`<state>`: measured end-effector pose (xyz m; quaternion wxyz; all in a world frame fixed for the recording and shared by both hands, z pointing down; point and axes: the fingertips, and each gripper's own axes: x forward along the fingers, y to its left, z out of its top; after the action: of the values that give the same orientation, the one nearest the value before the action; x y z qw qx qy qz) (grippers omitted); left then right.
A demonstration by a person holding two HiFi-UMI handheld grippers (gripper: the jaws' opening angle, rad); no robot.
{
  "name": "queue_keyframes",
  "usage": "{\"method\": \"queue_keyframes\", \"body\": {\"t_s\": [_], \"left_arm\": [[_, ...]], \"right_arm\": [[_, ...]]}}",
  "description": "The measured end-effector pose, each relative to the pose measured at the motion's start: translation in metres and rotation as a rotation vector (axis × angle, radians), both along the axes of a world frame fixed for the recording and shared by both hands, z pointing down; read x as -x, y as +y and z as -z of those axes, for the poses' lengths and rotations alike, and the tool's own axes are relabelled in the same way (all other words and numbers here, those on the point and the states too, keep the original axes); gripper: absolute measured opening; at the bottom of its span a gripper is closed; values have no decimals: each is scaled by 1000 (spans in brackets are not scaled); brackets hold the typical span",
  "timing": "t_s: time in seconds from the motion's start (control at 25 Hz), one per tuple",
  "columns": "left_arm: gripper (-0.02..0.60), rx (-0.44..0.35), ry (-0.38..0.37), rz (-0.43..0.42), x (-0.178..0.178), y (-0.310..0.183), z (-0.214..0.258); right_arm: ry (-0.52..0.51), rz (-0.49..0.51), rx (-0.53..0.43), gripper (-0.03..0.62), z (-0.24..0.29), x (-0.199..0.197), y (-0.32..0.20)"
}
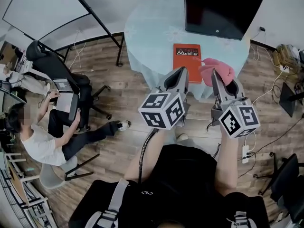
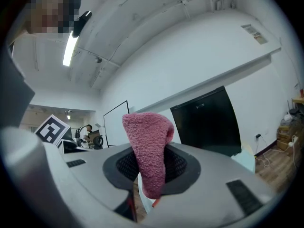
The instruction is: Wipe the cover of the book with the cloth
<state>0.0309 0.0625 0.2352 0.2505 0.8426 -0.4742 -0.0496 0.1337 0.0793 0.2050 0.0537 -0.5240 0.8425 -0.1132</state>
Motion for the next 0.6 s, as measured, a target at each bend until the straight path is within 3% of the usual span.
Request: {"method": "queue_keyframes", "body": {"t_s": [0.32, 0.48, 0.6], "left_arm": [[12, 63, 24, -47, -16, -47, -23], [12, 101, 42, -118, -46, -70, -42], [12, 157, 61, -123, -47, -93, -61]], "right_arm": [[33, -8, 63, 89, -23, 0, -33], [41, -62, 100, 89, -32, -26, -59], [39, -108, 138, 89, -46, -45, -81]]}}
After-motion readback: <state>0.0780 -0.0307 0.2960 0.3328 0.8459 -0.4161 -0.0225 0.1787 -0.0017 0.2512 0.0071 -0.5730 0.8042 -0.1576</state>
